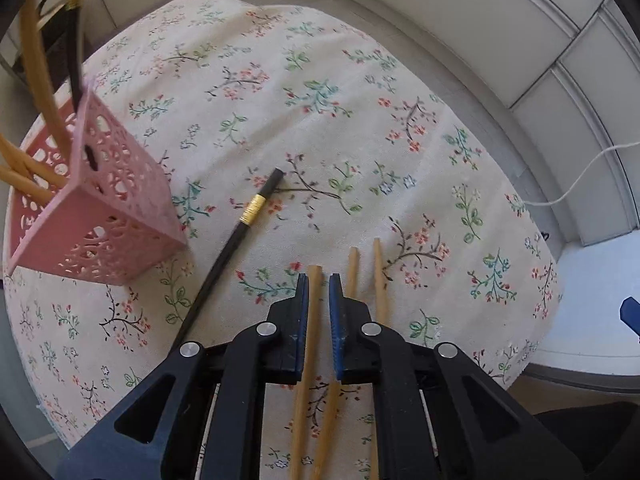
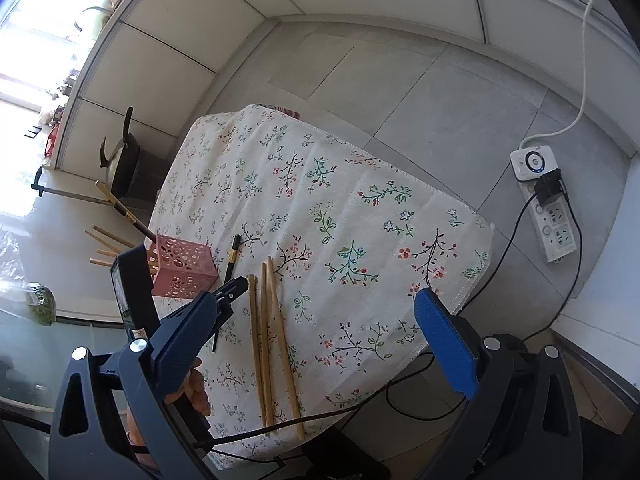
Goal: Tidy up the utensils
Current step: 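Lift the chopstick with the left tool while the right tool grasps another chopstick, then carry the chopstick over the pink holder and open the left tool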
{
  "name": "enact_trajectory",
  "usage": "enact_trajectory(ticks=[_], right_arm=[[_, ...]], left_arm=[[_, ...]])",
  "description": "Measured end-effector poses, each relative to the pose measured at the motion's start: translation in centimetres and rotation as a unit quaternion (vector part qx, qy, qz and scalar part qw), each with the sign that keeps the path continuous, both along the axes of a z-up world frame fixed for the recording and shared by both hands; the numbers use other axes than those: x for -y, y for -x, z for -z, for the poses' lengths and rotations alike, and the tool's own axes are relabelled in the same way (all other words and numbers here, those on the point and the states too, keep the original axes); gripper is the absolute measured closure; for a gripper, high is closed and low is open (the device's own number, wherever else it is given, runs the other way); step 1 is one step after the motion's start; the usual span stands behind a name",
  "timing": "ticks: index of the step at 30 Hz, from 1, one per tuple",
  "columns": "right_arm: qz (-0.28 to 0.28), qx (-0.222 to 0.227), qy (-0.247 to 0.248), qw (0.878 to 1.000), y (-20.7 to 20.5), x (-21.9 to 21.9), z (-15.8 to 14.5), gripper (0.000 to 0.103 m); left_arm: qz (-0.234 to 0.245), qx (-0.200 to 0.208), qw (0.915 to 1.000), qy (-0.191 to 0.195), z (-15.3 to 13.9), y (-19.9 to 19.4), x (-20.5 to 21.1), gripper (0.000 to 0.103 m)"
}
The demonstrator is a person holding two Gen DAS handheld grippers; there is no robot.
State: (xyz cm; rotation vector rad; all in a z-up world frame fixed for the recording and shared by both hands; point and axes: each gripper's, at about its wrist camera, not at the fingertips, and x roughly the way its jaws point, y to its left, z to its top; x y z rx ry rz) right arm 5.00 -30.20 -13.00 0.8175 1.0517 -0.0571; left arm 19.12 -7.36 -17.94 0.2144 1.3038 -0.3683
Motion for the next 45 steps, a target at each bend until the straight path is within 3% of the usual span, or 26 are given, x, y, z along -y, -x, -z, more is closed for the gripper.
enact_trajectory(ticks=[11, 18, 23, 28, 32, 38, 43, 45], right_arm=[[0.008, -0.009, -0.019, 1.0, 0.4, 0.9, 0.4, 0.007], [-0.005, -0.022, -0.02, 1.0, -0.3, 0.0, 1.2, 0.007], [-0.023, -0.049, -0.017, 0.998, -2.0, -1.9, 2.9, 0.007], [-0.054, -0.083, -0.008, 0.995, -5.1, -5.6, 5.0, 0.008], [-0.081, -0.109, -0.009, 0.991, -7.6, -9.2, 6.8, 0.022], [-0.111, -0.155, 0.046, 0.981, -10.7, -12.5, 9.6, 0.061], [-0.109, -0.141, 0.082, 0.981, -12.4, -13.4, 9.1, 0.066], [-0.111, -0.14, 0.103, 0.979, -12.7, -13.7, 8.8, 0.074]], left_arm=[[-0.01, -0.001, 0.9976, -0.068, 2.1, -0.2, 0.7, 0.089], [0.001, 0.042, 0.9968, -0.068, 2.5, 0.4, 0.6, 0.095], [0.013, 0.102, 0.994, -0.037, -1.9, 4.0, -1.1, 0.096], [-0.007, 0.181, 0.9835, 0.001, -8.1, 9.1, -4.9, 0.096], [-0.034, 0.25, 0.9672, 0.032, -12.5, 12.8, -7.6, 0.096], [-0.066, 0.268, 0.9578, 0.081, -14.4, 14.5, -11.4, 0.096], [-0.065, 0.281, 0.9522, 0.101, -15.1, 15.0, -12.2, 0.096], [-0.064, 0.282, 0.9517, 0.104, -15.2, 15.0, -12.3, 0.096]])
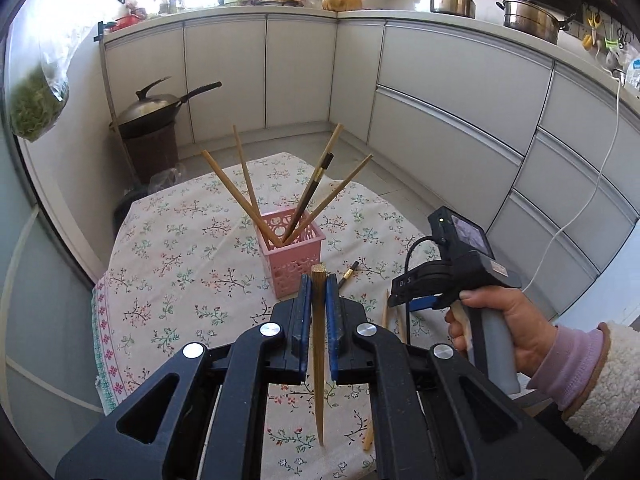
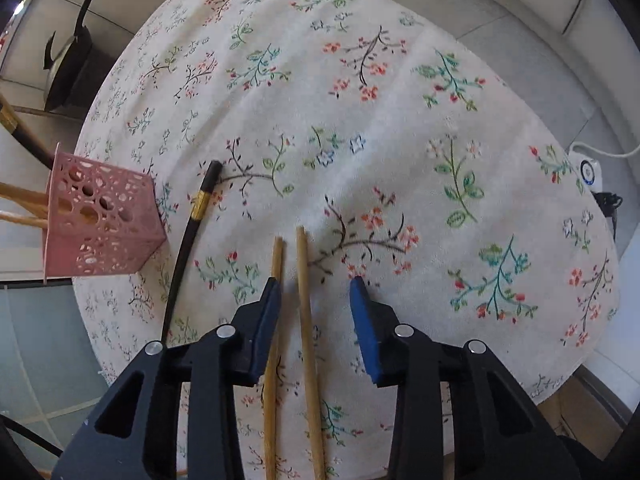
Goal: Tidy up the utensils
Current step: 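Carry the chopstick over the pink holder and open the left tool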
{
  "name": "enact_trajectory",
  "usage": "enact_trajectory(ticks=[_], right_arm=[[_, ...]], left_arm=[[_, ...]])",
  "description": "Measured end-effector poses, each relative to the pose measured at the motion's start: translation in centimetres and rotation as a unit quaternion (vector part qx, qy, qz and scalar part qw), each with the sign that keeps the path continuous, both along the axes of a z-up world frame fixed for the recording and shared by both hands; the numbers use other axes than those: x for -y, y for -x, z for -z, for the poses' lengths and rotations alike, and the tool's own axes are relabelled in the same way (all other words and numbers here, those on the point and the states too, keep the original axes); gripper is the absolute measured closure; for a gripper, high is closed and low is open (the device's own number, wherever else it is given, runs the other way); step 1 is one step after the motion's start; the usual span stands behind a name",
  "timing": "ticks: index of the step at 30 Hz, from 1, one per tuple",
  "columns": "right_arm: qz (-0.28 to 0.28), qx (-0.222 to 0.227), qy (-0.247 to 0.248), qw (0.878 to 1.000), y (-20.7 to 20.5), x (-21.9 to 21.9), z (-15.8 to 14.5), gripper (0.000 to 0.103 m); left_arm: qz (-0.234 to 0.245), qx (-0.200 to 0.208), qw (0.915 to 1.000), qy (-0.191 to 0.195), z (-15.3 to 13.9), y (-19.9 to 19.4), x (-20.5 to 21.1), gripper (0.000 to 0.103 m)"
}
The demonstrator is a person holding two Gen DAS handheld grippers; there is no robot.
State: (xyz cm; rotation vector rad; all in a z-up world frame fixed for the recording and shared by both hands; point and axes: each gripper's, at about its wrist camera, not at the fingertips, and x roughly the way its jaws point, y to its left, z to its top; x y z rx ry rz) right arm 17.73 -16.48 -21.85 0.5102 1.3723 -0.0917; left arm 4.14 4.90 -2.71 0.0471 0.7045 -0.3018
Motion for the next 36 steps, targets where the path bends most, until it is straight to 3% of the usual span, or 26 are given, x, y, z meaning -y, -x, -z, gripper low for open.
enact_trajectory(ticks=[1, 2, 7, 15, 22, 29, 36], right_arm=[[-0.005, 0.003, 0.011, 1.0, -0.4, -0.1, 0.1, 0.08], [-0.008, 0.006, 0.014, 1.0, -0.5, -0.1, 0.2, 0.098], [0.015, 0.052, -0.014, 0.998, 0.9, 2.1, -1.0, 0.098], [-0.025, 0.179, -0.016, 0.983, 8.1, 3.0, -10.4, 0.098], [-0.052, 0.256, -0.015, 0.965, 13.7, 2.3, -16.6, 0.098], [-0.059, 0.31, -0.028, 0.949, 15.2, 2.1, -21.9, 0.098], [-0.06, 0.341, -0.044, 0.937, 14.5, 2.1, -24.9, 0.098]], left_arm=[[0.0, 0.002, 1.0, 0.001, -0.1, 0.0, -0.1, 0.096], [-0.001, 0.003, 1.0, 0.002, -0.1, 0.0, 0.0, 0.096], [-0.011, 0.007, 0.9999, 0.008, -0.4, 0.0, -0.6, 0.096], [-0.046, 0.024, 0.998, 0.037, -1.4, 0.3, -2.4, 0.096], [-0.06, 0.046, 0.9961, 0.045, -2.5, 1.1, -2.5, 0.096], [-0.077, 0.07, 0.9929, 0.057, -4.7, 1.3, -3.0, 0.096], [-0.094, 0.124, 0.9841, 0.086, -9.5, 0.3, -3.7, 0.096]])
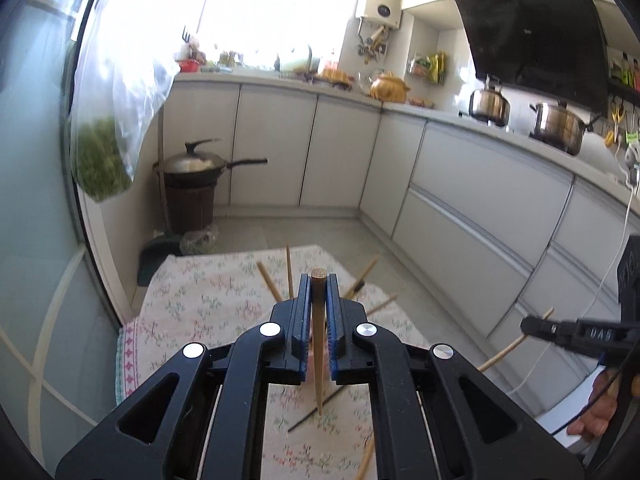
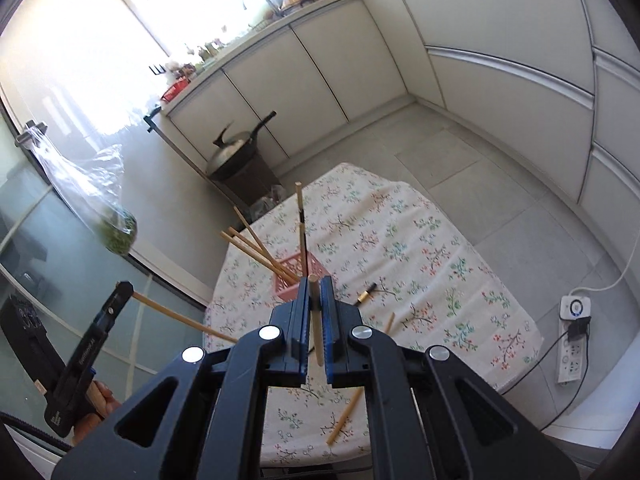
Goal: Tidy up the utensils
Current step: 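Carry the chopstick over the pink holder and open the left tool, then lower the right tool's chopstick into the pink holder and open it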
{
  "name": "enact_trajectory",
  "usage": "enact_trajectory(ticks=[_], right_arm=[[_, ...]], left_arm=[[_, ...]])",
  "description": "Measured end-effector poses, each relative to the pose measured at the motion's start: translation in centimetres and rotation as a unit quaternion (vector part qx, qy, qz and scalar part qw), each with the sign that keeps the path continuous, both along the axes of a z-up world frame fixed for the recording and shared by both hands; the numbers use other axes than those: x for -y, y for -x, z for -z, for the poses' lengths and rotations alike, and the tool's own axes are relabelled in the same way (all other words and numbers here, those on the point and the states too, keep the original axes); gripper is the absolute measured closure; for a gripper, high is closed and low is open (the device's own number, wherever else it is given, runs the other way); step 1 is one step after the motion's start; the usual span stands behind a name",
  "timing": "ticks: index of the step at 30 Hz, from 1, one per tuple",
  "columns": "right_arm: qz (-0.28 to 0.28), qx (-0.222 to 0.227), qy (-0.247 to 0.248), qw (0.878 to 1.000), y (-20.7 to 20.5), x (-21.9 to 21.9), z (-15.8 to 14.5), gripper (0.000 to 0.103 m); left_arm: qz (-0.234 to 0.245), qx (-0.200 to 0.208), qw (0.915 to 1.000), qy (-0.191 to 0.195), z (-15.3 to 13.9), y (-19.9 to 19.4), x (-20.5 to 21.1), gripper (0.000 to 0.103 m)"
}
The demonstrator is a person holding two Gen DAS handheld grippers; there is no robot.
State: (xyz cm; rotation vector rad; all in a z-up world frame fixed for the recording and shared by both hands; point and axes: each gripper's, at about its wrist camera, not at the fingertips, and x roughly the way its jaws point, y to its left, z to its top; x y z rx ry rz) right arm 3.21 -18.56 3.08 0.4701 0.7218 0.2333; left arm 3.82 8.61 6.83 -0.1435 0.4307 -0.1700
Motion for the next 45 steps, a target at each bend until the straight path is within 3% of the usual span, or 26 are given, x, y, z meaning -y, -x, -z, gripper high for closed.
enact_trajectory(ticks=[5, 10, 15, 21, 23, 26, 35, 40, 45], right_arm=[[-0.001, 0.015, 0.003, 1.0, -0.7, 0.1, -1.1, 0.098], [-0.003, 0.015, 0.004, 1.0, -2.1, 0.5, -1.2, 0.097], [-0.003, 0.012, 0.008, 1.0, -3.8, 0.9, -0.9, 0.098], [-0.007, 0.008, 0.007, 1.0, -5.3, 0.7, -0.7, 0.097], [-0.009, 0.009, 0.001, 1.0, -5.5, 0.4, -0.8, 0.097], [-0.011, 0.017, -0.003, 1.0, -5.7, 0.0, -1.3, 0.097], [-0.012, 0.047, -0.002, 0.999, -7.0, -2.0, -4.5, 0.097], [-0.002, 0.057, 0.016, 0.998, -9.6, -3.9, -5.5, 0.097], [0.009, 0.049, 0.03, 0.998, -12.8, -5.7, -4.4, 0.097]], left_arm=[[-0.007, 0.037, 0.9993, 0.001, -3.0, -2.2, 1.1, 0.096], [-0.018, 0.044, 0.9989, 0.003, -3.8, -5.3, 1.8, 0.096], [-0.03, 0.036, 0.9989, -0.006, -3.0, -8.4, 2.1, 0.096], [-0.039, -0.017, 0.999, -0.011, 0.3, -11.3, 2.0, 0.094], [-0.054, -0.028, 0.9982, -0.003, 0.7, -11.3, 1.2, 0.075], [-0.075, -0.013, 0.997, 0.011, 0.2, -10.1, 0.0, 0.058], [-0.109, -0.005, 0.9929, 0.046, -0.7, -7.6, -3.0, 0.041], [-0.11, -0.005, 0.9923, 0.056, -0.8, -7.6, -3.9, 0.041], [-0.11, -0.009, 0.992, 0.061, -0.8, -8.0, -4.3, 0.041]])
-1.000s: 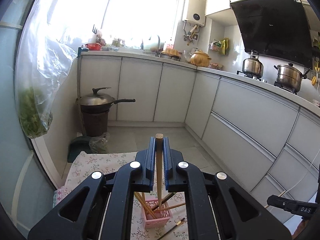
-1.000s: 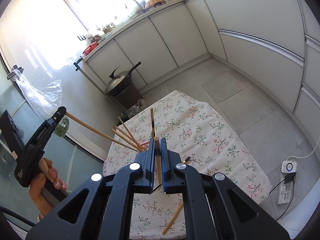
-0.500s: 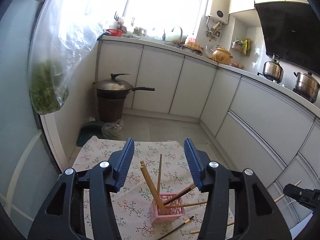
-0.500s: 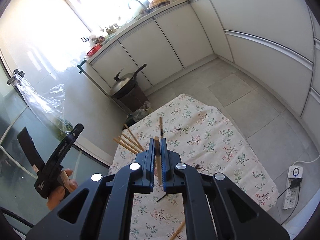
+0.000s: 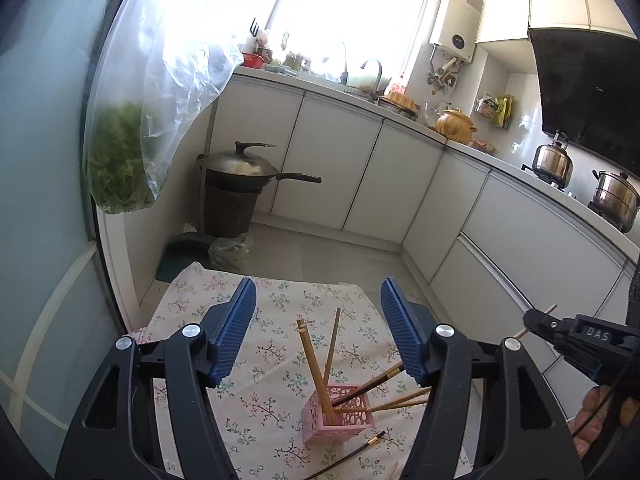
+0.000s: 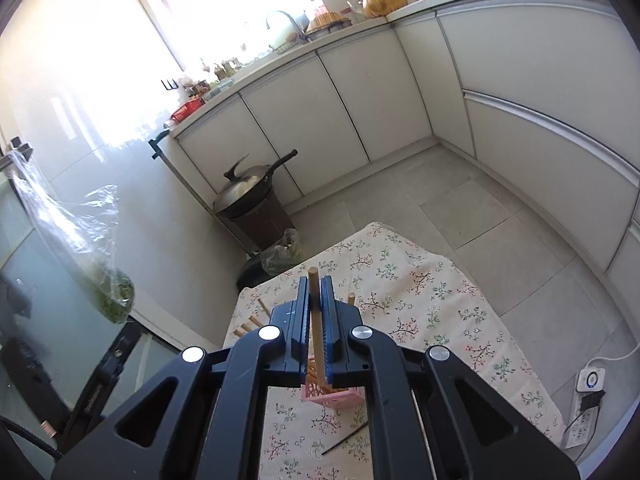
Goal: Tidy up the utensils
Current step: 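Lower the right tool's chopstick into the pink holder and open it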
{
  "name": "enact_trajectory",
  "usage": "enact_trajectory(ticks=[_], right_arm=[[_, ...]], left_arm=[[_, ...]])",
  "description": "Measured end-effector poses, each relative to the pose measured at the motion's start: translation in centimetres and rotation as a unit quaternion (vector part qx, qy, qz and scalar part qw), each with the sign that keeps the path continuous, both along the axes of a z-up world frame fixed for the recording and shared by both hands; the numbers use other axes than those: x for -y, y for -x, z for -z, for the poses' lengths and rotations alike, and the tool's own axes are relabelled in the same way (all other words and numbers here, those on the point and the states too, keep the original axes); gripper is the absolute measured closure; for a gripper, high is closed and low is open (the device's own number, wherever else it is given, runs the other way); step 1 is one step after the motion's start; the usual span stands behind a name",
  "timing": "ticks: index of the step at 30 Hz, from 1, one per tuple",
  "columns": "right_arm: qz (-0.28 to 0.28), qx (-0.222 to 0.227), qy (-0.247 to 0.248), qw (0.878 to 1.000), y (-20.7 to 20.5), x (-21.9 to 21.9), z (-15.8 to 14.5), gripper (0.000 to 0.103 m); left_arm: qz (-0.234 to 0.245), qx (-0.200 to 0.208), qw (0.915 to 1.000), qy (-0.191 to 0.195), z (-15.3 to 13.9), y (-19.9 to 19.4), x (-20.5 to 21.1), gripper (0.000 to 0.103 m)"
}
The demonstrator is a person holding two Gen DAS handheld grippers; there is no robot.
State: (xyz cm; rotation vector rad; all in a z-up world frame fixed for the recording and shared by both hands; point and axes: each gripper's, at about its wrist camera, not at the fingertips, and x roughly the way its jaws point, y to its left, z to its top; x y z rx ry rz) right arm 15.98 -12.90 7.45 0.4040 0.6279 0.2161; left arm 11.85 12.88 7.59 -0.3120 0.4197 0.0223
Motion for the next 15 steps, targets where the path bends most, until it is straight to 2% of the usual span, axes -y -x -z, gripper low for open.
enact_trajectory(ticks=[5, 9, 11, 14, 15], right_arm=[[0.004, 0.006, 0.023, 1.0, -2.3, -2.0, 2.8, 0.093], [-0.01, -0.001, 0.019, 1.0, -3.4, -2.9, 4.6, 0.092], [-0.013, -0.004, 0.014, 1.0, -3.0, -3.1, 4.5, 0.092], [-0.015, 0.015, 0.041, 0.999, -1.3, -3.1, 3.4, 0.091], [-0.015, 0.019, 0.047, 0.999, -0.9, -3.1, 3.1, 0.088]], left_arm=[[0.004, -0.02, 0.9998, -0.002, 1.0, -0.7, -0.1, 0.041], [0.013, -0.031, 0.9994, -0.008, 1.5, -1.0, 0.3, 0.041], [0.021, -0.032, 0.9991, -0.015, 1.5, -0.9, 0.8, 0.041], [0.033, -0.033, 0.9986, -0.026, 1.4, -0.6, 2.0, 0.041], [0.036, -0.032, 0.9984, -0.031, 1.3, -0.5, 2.3, 0.041]])
